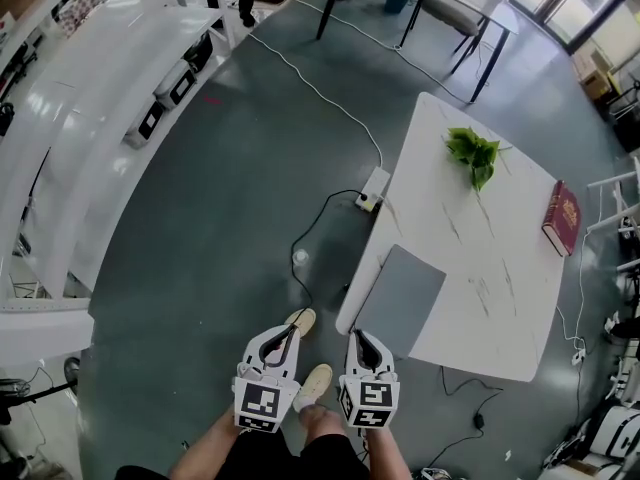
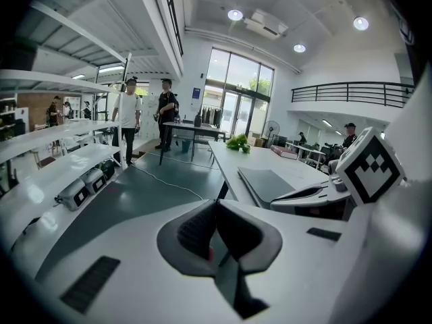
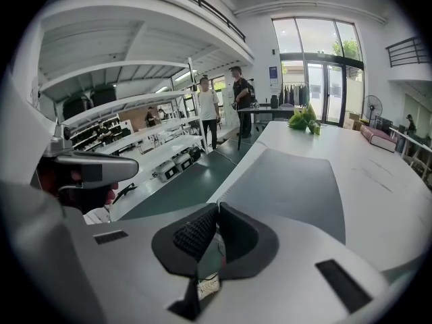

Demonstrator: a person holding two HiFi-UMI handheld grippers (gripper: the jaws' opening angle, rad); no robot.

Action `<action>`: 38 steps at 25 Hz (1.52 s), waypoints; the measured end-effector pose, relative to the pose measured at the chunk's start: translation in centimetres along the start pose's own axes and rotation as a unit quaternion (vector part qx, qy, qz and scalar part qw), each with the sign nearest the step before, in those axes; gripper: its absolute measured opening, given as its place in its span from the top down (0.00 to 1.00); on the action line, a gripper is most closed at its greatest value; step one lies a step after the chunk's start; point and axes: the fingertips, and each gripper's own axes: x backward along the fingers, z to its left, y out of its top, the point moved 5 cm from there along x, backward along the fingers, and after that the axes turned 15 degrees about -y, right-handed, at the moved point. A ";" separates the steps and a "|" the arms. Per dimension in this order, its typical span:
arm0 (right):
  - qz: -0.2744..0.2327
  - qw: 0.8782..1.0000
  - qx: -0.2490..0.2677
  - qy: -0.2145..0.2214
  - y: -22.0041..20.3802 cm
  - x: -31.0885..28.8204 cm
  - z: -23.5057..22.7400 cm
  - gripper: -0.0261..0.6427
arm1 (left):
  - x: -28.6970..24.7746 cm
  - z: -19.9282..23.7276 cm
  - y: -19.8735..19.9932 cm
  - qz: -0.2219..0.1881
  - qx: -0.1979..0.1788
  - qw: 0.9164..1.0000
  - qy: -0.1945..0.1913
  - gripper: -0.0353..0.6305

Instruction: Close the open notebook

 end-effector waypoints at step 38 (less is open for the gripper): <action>-0.028 0.997 -0.038 0.055 3.2 2.6 0.8 0.69 | 2.3 -0.3 4.1 -0.027 -0.017 0.999 0.004 0.91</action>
